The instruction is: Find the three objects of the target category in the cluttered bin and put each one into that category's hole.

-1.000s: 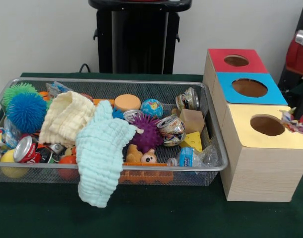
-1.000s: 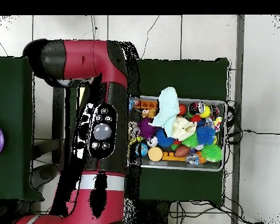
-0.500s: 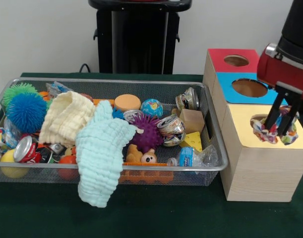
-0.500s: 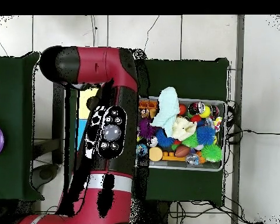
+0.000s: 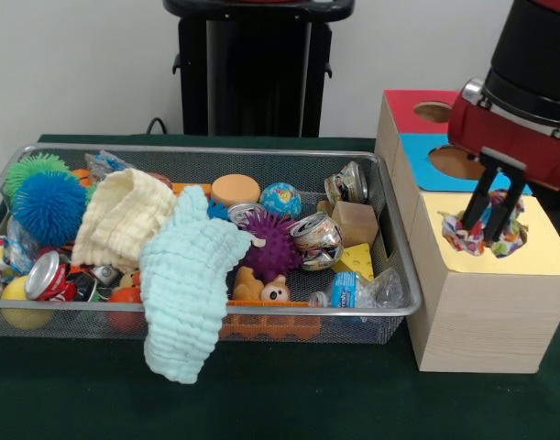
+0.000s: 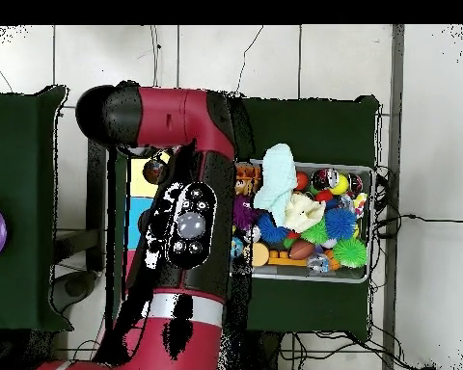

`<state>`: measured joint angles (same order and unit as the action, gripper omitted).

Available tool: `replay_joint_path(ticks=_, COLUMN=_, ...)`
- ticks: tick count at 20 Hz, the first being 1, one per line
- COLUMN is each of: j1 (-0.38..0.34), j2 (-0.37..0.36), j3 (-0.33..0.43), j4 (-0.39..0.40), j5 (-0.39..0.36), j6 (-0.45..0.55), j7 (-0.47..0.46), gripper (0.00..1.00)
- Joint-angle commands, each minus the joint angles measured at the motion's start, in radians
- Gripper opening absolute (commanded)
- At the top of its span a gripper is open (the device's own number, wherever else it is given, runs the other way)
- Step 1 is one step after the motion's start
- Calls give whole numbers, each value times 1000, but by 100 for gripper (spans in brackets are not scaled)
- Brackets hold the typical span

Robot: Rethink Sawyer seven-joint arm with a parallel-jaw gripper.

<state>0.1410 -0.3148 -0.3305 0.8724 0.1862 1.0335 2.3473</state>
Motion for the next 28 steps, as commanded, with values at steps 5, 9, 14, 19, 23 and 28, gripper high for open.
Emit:
replay_joint_path(ticks=5, j1=-4, j2=-68, j3=56, j4=288, j5=-22, j6=-133, j7=108, gripper=0)
replay_joint_path(ticks=9, j1=8, j2=-57, j3=54, j4=290, j5=-20, j6=-144, j7=129, gripper=0)
replay_joint_path(ticks=14, j1=35, j2=-43, j3=54, j4=297, j5=5, j6=-161, j7=188, gripper=0)
replay_joint_path(ticks=19, j1=64, j2=-20, j3=47, j4=270, j5=28, j6=-150, j7=244, gripper=0)
replay_joint_path(ticks=23, j1=89, j2=6, j3=42, j4=233, j5=54, j6=-138, j7=291, gripper=0)
replay_joint_path(ticks=28, j1=98, j2=15, j3=28, j4=211, j5=76, j6=-114, j7=294, gripper=0)
